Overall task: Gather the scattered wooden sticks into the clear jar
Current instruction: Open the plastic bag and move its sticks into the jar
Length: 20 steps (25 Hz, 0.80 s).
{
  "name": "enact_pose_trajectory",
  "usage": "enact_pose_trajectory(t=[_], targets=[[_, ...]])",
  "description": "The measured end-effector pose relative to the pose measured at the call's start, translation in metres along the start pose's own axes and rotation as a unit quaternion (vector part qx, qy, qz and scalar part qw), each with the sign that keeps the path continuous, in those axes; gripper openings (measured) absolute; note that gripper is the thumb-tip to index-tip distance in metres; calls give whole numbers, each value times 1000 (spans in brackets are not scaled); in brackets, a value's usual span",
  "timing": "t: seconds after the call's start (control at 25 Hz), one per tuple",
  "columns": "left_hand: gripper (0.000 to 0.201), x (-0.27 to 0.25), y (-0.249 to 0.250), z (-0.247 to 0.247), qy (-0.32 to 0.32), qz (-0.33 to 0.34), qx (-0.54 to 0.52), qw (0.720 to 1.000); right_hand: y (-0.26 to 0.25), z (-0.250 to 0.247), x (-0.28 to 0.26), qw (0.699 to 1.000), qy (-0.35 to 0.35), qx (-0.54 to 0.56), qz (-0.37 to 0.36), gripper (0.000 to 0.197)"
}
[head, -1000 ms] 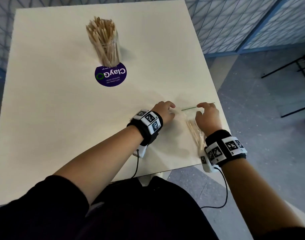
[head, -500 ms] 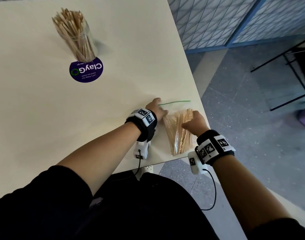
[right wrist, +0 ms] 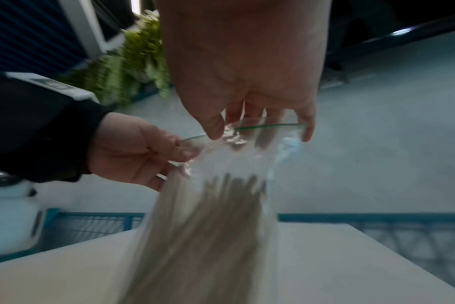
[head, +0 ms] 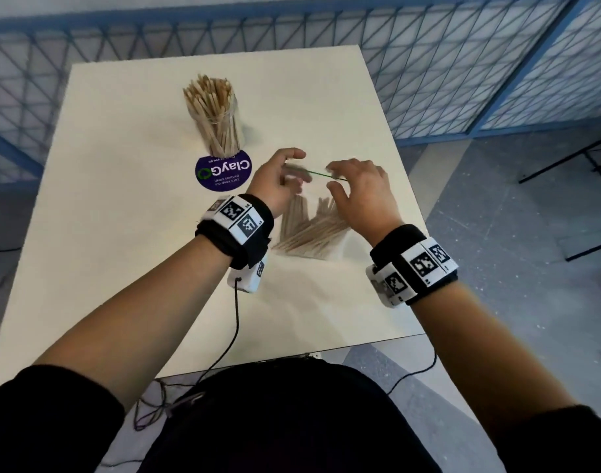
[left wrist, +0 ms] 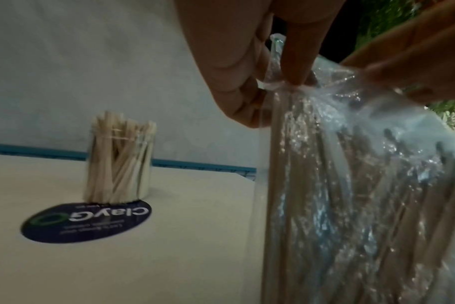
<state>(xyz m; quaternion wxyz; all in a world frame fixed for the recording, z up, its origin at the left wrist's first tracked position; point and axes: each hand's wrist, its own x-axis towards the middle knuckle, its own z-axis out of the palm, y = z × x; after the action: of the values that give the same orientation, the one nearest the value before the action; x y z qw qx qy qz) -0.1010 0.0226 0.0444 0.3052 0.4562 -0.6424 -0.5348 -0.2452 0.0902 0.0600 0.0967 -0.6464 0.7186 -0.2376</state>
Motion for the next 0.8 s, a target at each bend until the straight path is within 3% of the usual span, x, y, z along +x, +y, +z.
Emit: enact_pose_trajectory(t=[0.08, 0.16, 0.28, 0.4, 0.48, 0.56, 0.8], targets=[[30, -3, 1, -14, 3, -1, -23, 1000, -24, 4, 7, 999, 8, 50, -19, 23], [23, -5, 2, -30, 25, 4, -38, 999, -41, 6, 16, 988, -32, 148, 30, 20], [19, -5, 0, -47, 99, 15, 30, 994, -57, 8, 28, 938, -141, 288, 129, 18], [16, -9, 2, -56, 167, 14, 72, 983, -64, 13, 31, 886, -184, 374, 204, 21], [7, -15, 10, -57, 163, -1, 58, 985, -65, 17, 32, 858, -210, 416, 219, 23], [17, -20, 13, -54, 133, -22, 55, 989, -65, 20, 32, 831, -235, 453, 223, 20], [22, -23, 15, -48, 99, -93, 23, 991, -71, 24, 35, 829, -248, 457, 205, 25]])
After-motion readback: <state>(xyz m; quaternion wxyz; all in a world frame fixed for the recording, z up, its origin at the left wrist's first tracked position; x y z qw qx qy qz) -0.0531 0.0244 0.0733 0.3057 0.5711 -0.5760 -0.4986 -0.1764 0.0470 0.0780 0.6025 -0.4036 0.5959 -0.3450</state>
